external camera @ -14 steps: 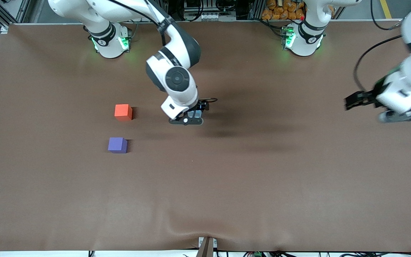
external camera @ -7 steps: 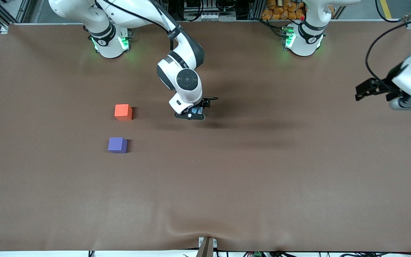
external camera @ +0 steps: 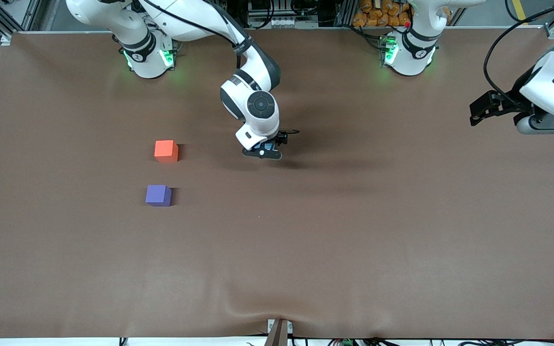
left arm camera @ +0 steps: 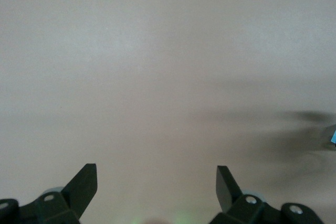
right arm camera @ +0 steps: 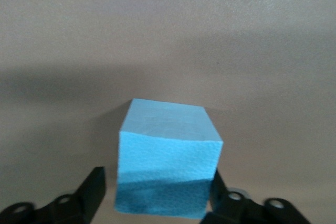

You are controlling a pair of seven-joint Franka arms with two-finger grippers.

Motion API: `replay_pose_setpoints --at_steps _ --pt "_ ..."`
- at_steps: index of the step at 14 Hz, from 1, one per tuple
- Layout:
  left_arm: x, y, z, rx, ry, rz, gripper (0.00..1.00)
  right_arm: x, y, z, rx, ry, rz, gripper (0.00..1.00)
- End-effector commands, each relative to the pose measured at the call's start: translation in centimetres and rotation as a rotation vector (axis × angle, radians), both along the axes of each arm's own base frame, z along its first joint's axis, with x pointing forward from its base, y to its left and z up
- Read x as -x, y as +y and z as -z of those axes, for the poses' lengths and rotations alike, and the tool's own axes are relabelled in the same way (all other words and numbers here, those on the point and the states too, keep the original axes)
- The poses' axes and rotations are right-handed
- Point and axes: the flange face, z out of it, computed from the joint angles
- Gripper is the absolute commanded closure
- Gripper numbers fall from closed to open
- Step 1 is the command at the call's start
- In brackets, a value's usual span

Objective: Place blue block between orange and purple blocks
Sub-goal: 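Carry the blue cube with the right gripper toward the orange cube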

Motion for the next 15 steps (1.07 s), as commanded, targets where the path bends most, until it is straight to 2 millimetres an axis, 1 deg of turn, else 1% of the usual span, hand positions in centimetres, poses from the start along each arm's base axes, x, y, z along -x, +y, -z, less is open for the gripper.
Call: replay_pose_setpoints --at_steps 1,2,3,4,5,6,7,8,9,10,11,12,14,15 --pt "0.7 0.0 -1.0 -0.008 0.001 0.028 0.0 -0.7 -0.2 -1.4 0.003 -0.019 0.0 1.0" --pt "0.8 -0.1 -1.0 -0.004 0.002 0.069 0.0 -1.0 -0.3 -2.3 0.004 -0.015 -0.012 1.0" --pt "0.8 -0.1 -1.2 -0.003 0.002 0.105 0.0 -2.1 -0.9 -4.6 0.006 -0.004 -0.027 1.0" --pt "0.9 -0.2 -1.2 -0.003 0.002 0.117 0.0 -2.8 -2.3 -6.6 0.027 0.021 -0.046 1.0" --pt "1.3 -0.2 -1.4 -0.004 0.011 0.113 0.0 -4.5 -4.7 -9.4 0.04 0.014 -0.056 1.0" --pt "1.3 -0.1 -1.5 -0.004 0.011 0.112 0.0 -5.6 -6.5 -11.0 0.049 0.011 -0.068 1.0" --pt "1.3 -0.2 -1.4 -0.004 0.012 0.108 0.0 -6.9 -8.4 -11.8 0.049 0.012 -0.053 1.0" --pt "1.1 -0.3 -1.0 -0.003 0.02 0.106 0.0 -8.1 -10.1 -11.9 0.046 0.015 -0.041 1.0" --pt "0.9 -0.1 -0.8 -0.001 0.023 0.1 0.0 -8.5 -10.9 -12.2 0.044 0.013 -0.038 1.0" --pt "0.7 0.1 -0.5 0.002 0.029 0.094 0.0 -8.6 -12.2 -12.5 0.063 0.017 -0.035 1.0" --pt "0.7 0.1 -0.5 -0.004 0.027 0.094 0.0 -8.9 -14.2 -13.5 0.093 0.006 -0.031 1.0" --pt "0.7 0.1 -0.5 -0.007 0.027 0.097 0.0 -9.2 -16.3 -15.4 0.1 0.01 -0.033 1.0" --pt "0.7 0.3 -0.7 -0.005 0.024 0.091 0.0 -10.2 -21.5 -18.0 0.093 0.065 -0.087 1.0" --pt "0.8 0.2 -0.8 -0.005 0.023 0.093 0.0 -10.4 -24.2 -18.9 0.081 0.069 -0.096 1.0"
